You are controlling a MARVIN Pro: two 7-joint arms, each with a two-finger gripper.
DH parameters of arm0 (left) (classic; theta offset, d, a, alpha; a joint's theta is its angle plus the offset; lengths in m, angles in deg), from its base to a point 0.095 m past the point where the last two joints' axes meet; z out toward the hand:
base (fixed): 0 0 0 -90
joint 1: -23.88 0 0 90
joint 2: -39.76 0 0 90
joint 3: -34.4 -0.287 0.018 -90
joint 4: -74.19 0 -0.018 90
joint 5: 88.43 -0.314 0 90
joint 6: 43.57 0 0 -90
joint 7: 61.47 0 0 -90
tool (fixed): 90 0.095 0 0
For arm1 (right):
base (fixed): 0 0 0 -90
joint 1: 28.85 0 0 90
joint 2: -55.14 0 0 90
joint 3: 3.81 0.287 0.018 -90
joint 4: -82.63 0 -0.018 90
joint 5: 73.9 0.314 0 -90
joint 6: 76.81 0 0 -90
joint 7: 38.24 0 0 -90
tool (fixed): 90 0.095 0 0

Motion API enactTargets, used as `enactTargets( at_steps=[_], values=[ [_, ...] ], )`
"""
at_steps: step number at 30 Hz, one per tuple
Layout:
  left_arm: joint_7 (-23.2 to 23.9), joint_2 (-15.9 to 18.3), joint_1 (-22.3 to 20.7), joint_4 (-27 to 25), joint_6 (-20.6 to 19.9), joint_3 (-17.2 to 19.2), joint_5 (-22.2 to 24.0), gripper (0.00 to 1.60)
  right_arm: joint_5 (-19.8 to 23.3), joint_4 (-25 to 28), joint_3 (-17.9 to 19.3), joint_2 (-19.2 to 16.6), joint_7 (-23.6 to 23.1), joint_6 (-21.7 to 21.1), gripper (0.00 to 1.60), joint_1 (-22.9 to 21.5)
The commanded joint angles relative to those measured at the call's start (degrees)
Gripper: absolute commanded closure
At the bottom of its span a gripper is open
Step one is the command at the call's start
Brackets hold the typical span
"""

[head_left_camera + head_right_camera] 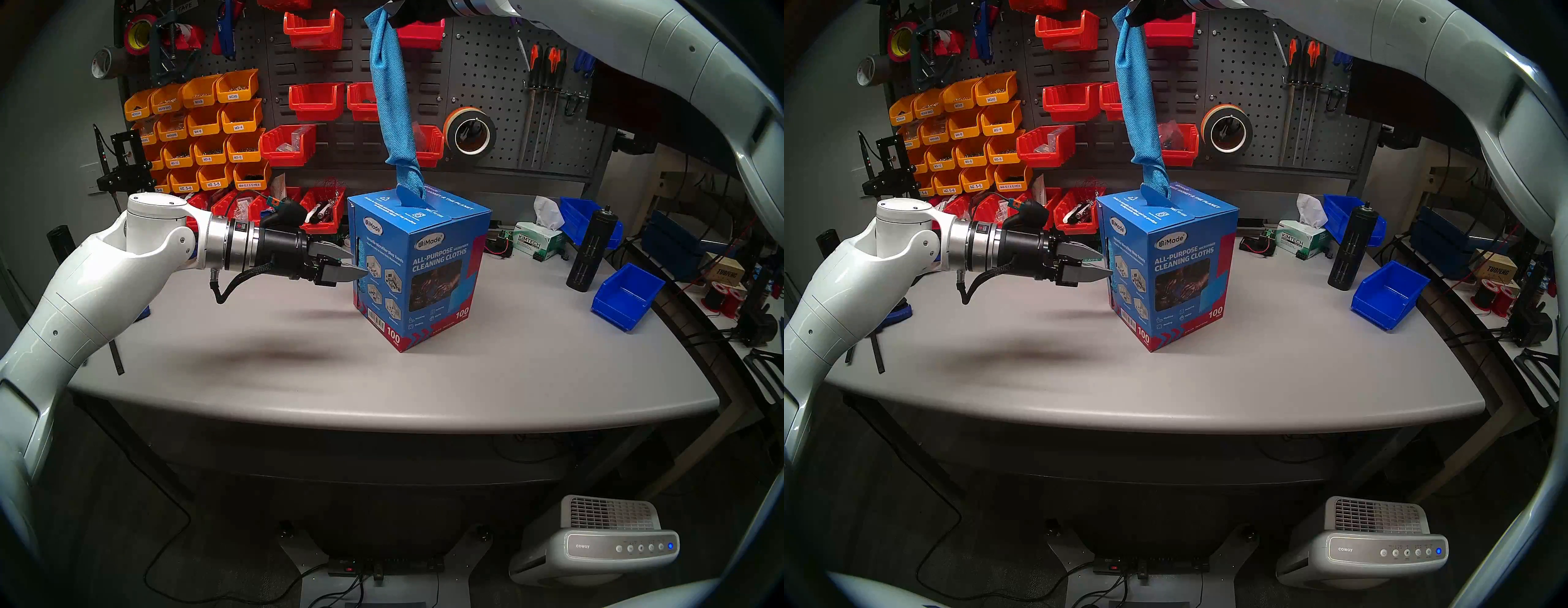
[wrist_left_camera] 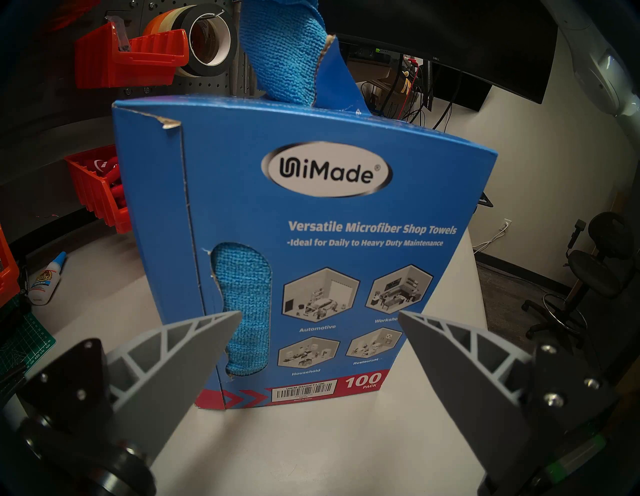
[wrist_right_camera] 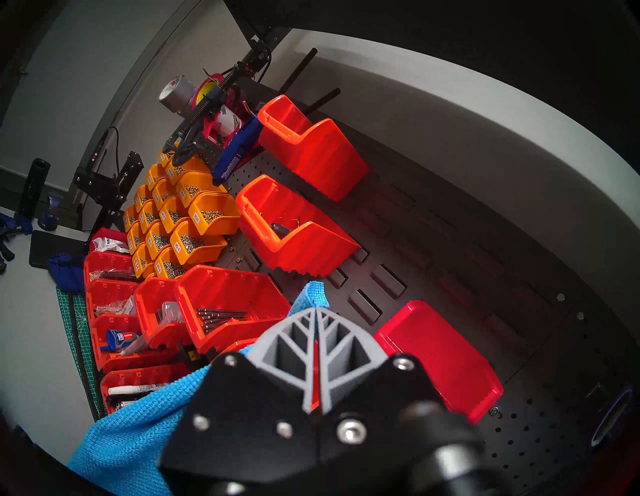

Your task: Take out a shop towel

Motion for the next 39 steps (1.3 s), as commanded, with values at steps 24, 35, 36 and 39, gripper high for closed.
enactTargets(
  at_steps=[24,35,36,39],
  values=[
    [-0.04,0.13,-1.59,-0.16,0.19,1.46,0.49,0.00,-0.42,-0.82,2.01,-0.13,-0.15,1.03,1.60,-2.82],
    [-0.56,0.22,-1.70,-0.40,-0.80,1.47,0.68,1.60,-0.50,-0.86,2.09,-0.12,-0.22,1.02,1.60,-2.78],
    [-0.72,0.15,-1.66,-0.31,-0.84,1.53,0.78,1.60,-0.51,-0.86,2.09,-0.12,-0.22,1.02,1.60,-2.78],
    [-0.97,0.12,-1.78,-0.12,-0.95,1.59,0.72,1.60,-0.53,-0.86,2.11,-0.12,-0.24,1.02,1.60,-2.77]
  ],
)
